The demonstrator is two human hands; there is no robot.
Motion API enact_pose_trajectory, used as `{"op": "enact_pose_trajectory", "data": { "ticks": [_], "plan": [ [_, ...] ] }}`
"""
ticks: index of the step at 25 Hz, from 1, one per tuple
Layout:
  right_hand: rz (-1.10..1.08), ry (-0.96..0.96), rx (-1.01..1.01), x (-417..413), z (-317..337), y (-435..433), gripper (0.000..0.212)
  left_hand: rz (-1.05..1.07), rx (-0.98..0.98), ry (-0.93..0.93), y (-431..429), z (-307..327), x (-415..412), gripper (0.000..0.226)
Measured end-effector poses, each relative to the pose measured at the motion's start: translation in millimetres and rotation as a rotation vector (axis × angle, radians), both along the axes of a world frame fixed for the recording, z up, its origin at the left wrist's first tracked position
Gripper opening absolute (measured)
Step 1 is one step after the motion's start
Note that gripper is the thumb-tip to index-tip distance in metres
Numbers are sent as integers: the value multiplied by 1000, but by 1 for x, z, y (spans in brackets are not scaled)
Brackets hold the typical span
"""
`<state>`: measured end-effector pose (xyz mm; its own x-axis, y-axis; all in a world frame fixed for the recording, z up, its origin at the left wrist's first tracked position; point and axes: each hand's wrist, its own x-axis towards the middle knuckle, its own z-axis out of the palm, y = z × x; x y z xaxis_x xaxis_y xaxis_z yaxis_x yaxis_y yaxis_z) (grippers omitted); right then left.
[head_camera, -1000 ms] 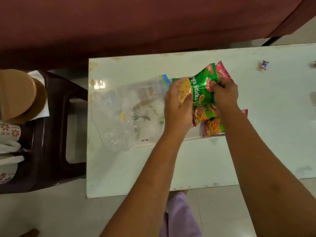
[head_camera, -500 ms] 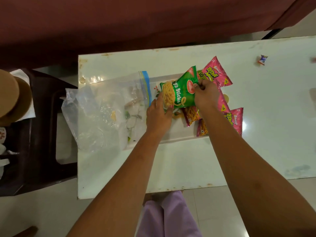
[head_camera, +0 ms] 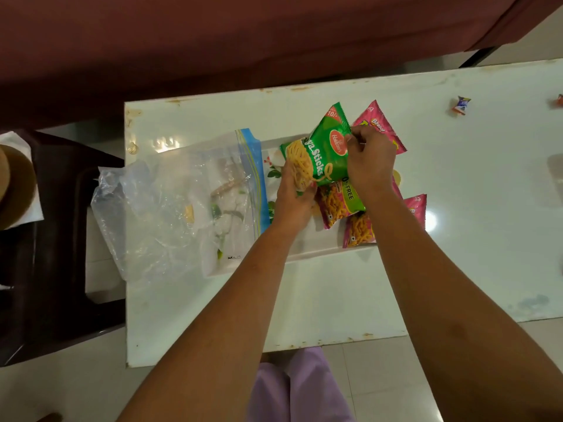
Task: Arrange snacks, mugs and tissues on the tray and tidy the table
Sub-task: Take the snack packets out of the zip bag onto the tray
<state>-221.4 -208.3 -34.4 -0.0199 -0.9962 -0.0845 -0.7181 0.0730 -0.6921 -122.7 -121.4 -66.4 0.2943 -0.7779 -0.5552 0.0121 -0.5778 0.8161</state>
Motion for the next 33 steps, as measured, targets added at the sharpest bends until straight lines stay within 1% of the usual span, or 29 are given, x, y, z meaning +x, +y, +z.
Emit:
{"op": "enact_pose_trajectory", "data": {
  "ticks": [2,3,5,7,10,13,17,22,24,26,27,28,30,33],
  "plan": [
    [-64,76,-27,-15,4,8,34,86,62,52,2,-3,-4,72],
    [-110,118,-4,-26,5,14,37,124,81,75,2,-5,-5,74],
    [-134,244,116,-42,5,25,43,145,97,79,3,-7,-6,74],
    [-96,339,230,-46,4,31,46,135,74,66,2,-7,-6,71],
    [-89,302,256,-40,7,33,37,133,35,53,1,-9,-6,65],
    [-177,215,225,-44,13,47,31,121,31,30,-1,-8,-7,64],
    [-307,149,208,-48,8,86,32,95,36,-34,-3,-9,-7,66],
    [-309,112,157,-45,-1,98,36,56,41,-109,-6,-8,-4,68],
    [-313,157,115,-51,0,98,40,17,29,-166,-11,-9,2,76],
    [-367,313,84,-64,1,104,46,-65,26,-290,-18,-8,12,88],
    [-390,357,101,-70,1,109,51,-116,25,-354,-23,-7,16,94],
    [-386,355,134,-75,0,116,55,-168,18,-397,-28,-6,19,100],
    [-309,322,182,-78,-7,127,56,-266,2,-417,-39,-4,21,109],
    [-236,332,170,-80,-17,119,58,-364,-3,-439,-49,-5,19,109]
  ]
}}
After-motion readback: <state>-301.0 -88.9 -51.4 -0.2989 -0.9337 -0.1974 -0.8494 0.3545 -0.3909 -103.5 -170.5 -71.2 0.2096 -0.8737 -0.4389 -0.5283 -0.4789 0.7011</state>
